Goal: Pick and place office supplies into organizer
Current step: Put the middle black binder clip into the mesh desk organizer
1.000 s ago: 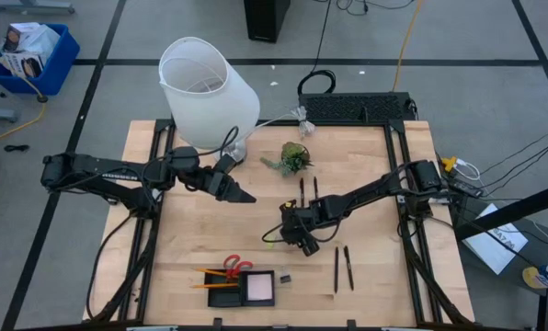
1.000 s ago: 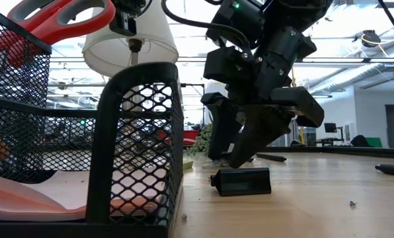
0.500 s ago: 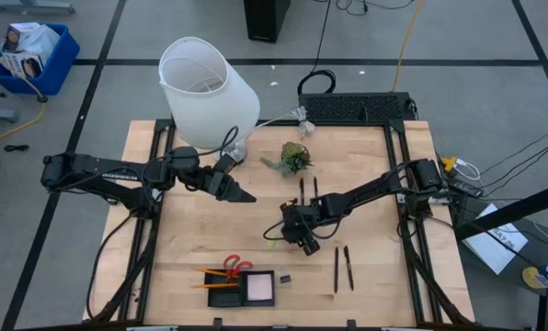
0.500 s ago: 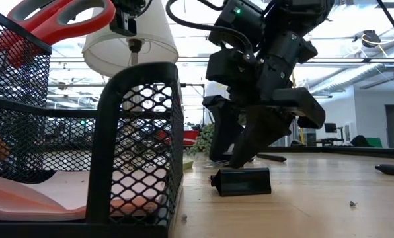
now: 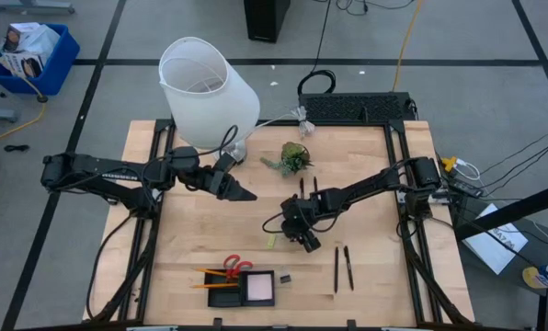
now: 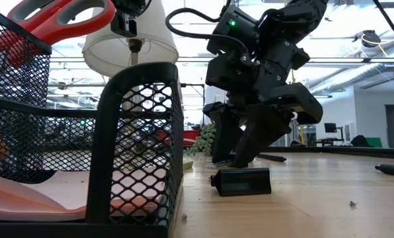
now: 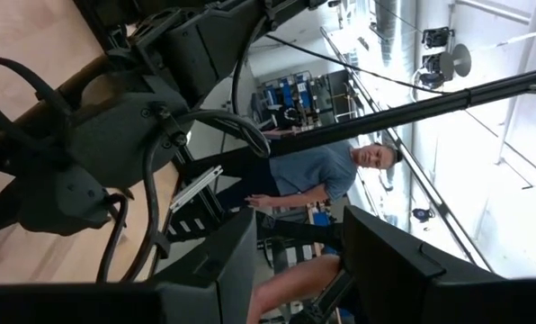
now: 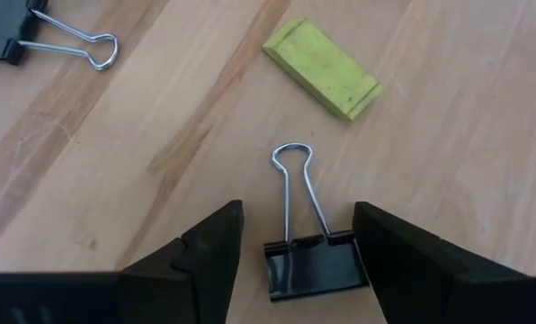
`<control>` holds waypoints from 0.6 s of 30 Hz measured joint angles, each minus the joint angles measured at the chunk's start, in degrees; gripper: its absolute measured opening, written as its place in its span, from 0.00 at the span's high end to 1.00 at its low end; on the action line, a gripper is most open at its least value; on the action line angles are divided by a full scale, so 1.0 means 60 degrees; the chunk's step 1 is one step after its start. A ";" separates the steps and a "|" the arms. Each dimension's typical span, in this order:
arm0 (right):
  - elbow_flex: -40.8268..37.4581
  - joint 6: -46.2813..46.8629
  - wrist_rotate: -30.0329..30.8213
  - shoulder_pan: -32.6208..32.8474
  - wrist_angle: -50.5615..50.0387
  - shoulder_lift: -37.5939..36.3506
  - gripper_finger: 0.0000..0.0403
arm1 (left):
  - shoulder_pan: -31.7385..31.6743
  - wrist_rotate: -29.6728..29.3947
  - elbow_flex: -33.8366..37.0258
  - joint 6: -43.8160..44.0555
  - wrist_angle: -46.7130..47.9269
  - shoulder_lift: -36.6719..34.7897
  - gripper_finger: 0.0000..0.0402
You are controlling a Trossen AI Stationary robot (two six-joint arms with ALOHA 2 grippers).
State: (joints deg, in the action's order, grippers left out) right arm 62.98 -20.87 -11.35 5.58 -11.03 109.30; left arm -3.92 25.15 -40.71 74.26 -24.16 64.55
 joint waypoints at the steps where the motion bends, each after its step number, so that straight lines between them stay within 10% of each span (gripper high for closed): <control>1: 0.0000 0.0042 0.0005 0.0000 -0.0015 0.0000 0.48 | -0.0002 0.0000 0.0000 0.0000 0.0000 0.0000 0.58; 18: -0.0901 0.0366 0.0084 0.0018 0.0491 -0.0038 0.49 | 0.0000 -0.0015 0.0000 0.0025 0.0007 0.0000 0.58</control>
State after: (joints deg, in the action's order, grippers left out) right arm 57.57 -18.67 -10.85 5.69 -8.08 109.07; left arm -3.92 25.06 -40.71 74.41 -24.12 64.55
